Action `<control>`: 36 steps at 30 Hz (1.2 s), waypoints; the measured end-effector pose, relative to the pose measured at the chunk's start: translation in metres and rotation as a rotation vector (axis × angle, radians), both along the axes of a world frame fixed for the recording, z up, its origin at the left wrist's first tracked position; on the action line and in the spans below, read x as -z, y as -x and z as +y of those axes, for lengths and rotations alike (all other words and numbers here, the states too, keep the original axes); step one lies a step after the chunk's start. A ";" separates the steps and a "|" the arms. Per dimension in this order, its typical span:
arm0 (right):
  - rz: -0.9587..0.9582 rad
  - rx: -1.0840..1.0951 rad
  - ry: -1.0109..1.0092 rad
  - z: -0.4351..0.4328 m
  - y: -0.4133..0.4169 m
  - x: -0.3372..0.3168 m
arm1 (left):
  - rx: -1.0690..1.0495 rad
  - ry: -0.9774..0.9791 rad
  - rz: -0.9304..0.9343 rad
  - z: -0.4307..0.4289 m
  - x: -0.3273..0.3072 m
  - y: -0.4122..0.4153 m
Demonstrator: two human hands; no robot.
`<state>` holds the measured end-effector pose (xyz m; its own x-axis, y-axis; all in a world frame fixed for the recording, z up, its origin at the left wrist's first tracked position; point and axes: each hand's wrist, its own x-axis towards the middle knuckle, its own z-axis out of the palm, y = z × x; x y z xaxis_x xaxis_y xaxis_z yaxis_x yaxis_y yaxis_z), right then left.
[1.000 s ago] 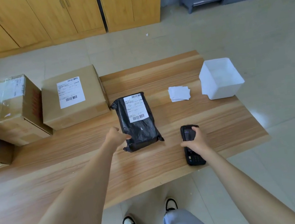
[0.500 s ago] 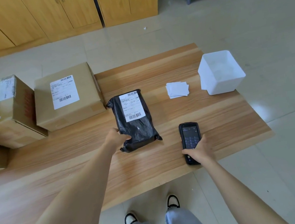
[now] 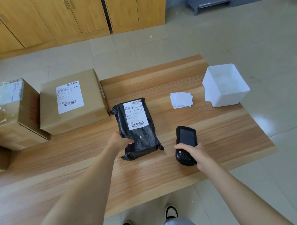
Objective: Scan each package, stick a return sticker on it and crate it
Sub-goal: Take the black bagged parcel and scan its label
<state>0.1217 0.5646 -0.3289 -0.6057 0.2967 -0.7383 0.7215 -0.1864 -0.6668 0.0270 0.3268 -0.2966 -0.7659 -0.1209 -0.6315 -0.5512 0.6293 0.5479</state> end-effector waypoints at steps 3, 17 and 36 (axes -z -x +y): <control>0.064 -0.043 0.083 -0.013 0.019 -0.019 | -0.007 -0.013 0.001 -0.001 -0.002 0.002; 0.094 -0.242 0.326 -0.080 0.040 -0.060 | -0.034 -0.009 0.013 -0.013 0.001 0.007; 0.132 -0.299 0.231 -0.081 0.020 -0.057 | -0.033 -0.032 0.001 -0.003 0.015 0.006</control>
<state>0.1019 0.4838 -0.2719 -0.7344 -0.0721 -0.6749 0.6775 -0.1374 -0.7225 0.0214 0.3234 -0.3119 -0.7625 -0.1258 -0.6347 -0.5708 0.5927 0.5683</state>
